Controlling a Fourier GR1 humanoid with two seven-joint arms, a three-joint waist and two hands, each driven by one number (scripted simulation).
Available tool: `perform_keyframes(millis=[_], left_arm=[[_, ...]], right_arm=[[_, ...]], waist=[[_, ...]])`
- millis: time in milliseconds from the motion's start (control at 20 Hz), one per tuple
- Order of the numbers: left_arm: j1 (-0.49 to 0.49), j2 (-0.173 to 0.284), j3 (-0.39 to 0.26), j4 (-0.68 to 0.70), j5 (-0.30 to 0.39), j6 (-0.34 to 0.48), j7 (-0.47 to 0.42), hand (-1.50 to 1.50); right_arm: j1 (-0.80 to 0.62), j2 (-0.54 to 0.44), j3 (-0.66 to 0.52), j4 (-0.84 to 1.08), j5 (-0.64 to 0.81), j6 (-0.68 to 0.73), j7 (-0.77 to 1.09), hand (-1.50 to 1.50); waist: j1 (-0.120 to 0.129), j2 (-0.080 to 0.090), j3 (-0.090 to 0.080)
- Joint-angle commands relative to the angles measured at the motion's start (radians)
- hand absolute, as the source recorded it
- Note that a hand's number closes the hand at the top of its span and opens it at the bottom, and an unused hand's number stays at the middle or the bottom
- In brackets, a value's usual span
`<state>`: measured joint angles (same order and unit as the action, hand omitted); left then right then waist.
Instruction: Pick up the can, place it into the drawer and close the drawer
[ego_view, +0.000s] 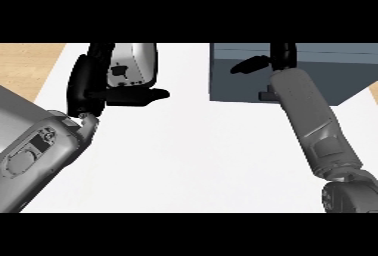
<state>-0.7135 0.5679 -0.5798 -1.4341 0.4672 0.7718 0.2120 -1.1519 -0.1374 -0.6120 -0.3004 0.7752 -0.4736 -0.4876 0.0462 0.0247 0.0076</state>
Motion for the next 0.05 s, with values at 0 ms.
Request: perform_keyframes(millis=[0], left_arm=[[0.036, 0.026, 0.036, -0.026, 0.002, -0.026, -0.006, -1.50]], right_arm=[[-0.063, 0.053, -0.056, -0.014, -0.082, -0.014, 0.004, -1.50]], waist=[[0.005, -0.012, -0.007]])
